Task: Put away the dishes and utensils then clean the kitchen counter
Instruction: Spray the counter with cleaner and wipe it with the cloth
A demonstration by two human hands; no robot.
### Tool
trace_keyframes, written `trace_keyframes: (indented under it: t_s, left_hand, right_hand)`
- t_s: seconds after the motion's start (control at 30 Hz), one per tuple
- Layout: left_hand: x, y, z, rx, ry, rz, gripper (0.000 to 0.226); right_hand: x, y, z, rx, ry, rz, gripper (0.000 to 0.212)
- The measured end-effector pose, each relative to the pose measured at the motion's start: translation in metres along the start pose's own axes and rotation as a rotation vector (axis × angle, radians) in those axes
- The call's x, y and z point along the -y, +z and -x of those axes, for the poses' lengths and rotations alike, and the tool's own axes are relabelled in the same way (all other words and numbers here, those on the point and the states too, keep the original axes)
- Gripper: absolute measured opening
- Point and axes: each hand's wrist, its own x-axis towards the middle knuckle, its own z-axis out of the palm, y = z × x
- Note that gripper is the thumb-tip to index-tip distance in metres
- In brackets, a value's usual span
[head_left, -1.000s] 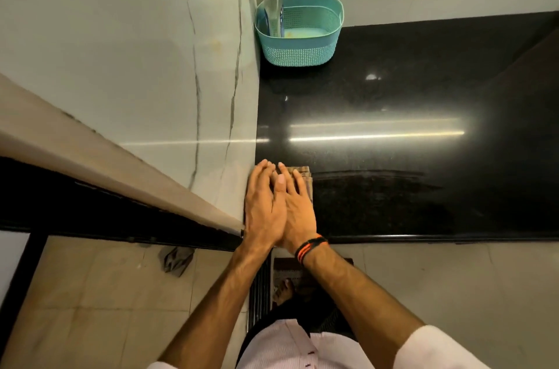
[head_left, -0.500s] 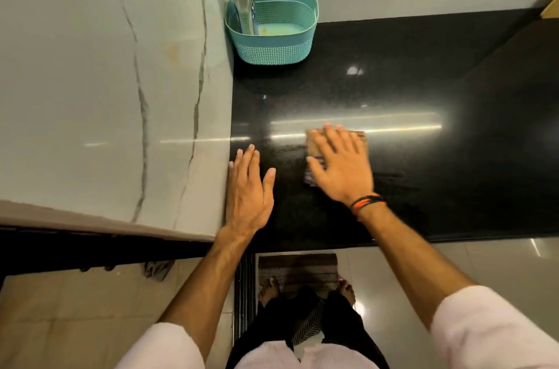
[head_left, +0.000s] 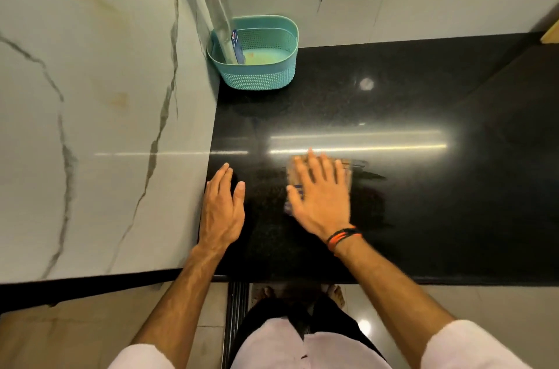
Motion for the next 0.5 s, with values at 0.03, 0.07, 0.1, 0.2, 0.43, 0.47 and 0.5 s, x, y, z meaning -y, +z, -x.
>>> trace_keyframes:
  t_s: [0.03, 0.07, 0.1, 0.2, 0.43, 0.47, 0.5]
  left_hand:
    - [-0.002, 0.0, 0.0, -0.016, 0.006, 0.018, 0.062]
    - [-0.002, 0.002, -0.006, -0.03, 0.008, 0.04, 0.063]
    - [-0.004, 0.002, -0.008, -0.042, 0.012, 0.068, 0.063]
    - [-0.005, -0.001, -0.021, -0.059, 0.004, 0.126, 0.056]
    - [0.0, -0.004, -0.072, -0.108, 0.04, 0.135, 0.062]
    - [-0.001, -0.003, -0.077, -0.118, 0.044, 0.145, 0.061]
    - [-0.002, 0.0, -0.082, -0.13, 0.049, 0.161, 0.061]
  right_hand:
    - [0.022, 0.005, 0.0, 0.014, -0.05, -0.035, 0.068]
    - [0.045, 0.012, -0.003, 0.043, -0.096, -0.068, 0.068]
    - [0.066, 0.017, 0.0, 0.057, -0.134, -0.092, 0.069]
    - [0.101, 0.03, -0.004, 0.092, -0.227, -0.116, 0.071]
    - [0.134, 0.046, -0.099, 0.129, -0.204, 0.043, 0.059]
    - [0.134, 0.048, -0.104, 0.146, -0.21, 0.05, 0.06]
    - [0.131, 0.049, -0.106, 0.153, -0.233, 0.039, 0.06]
